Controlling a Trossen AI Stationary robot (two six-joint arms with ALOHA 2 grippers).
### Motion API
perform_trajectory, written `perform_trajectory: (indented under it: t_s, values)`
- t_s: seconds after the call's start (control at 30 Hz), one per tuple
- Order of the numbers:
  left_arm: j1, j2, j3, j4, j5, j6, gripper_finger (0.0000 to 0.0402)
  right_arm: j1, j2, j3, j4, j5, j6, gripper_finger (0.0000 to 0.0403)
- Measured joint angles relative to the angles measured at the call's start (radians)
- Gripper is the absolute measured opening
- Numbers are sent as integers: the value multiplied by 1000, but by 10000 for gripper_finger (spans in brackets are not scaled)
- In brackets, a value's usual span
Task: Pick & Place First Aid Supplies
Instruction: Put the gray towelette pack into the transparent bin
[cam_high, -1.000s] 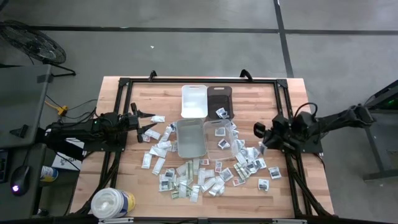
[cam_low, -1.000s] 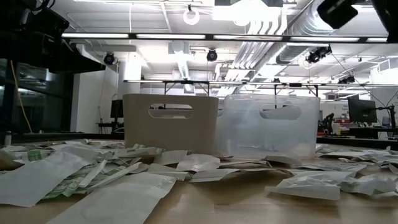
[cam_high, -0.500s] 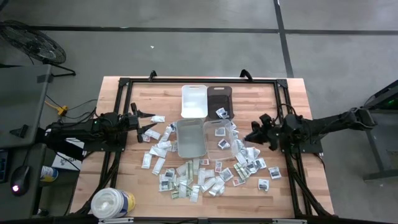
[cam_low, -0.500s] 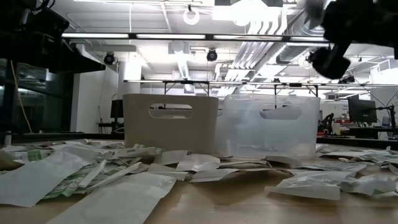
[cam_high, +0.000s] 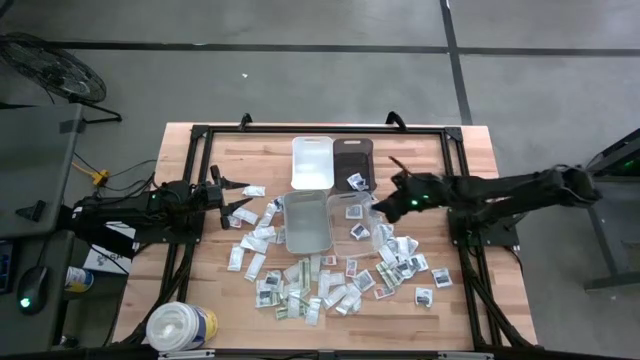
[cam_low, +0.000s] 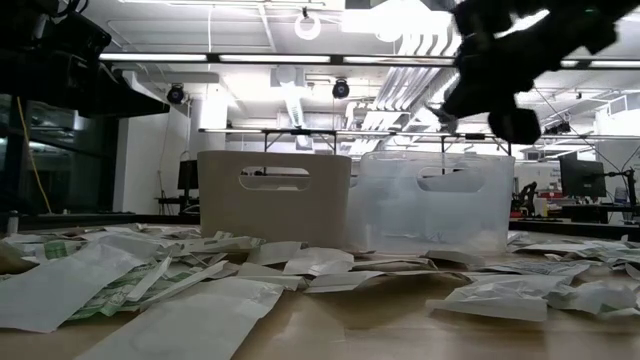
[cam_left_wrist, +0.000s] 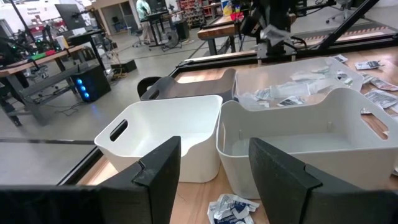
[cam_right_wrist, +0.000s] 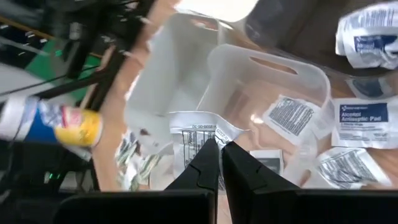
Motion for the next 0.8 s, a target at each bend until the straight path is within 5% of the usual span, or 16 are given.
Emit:
perform_trajectory:
  t_s: [0.4,0.8]
  values:
    - [0,0,0,0,0,0,189,-5,314,104,-12,-60,110,12]
    - [0,0,0,0,0,0,189,-6,322,105,-11,-59,37,140]
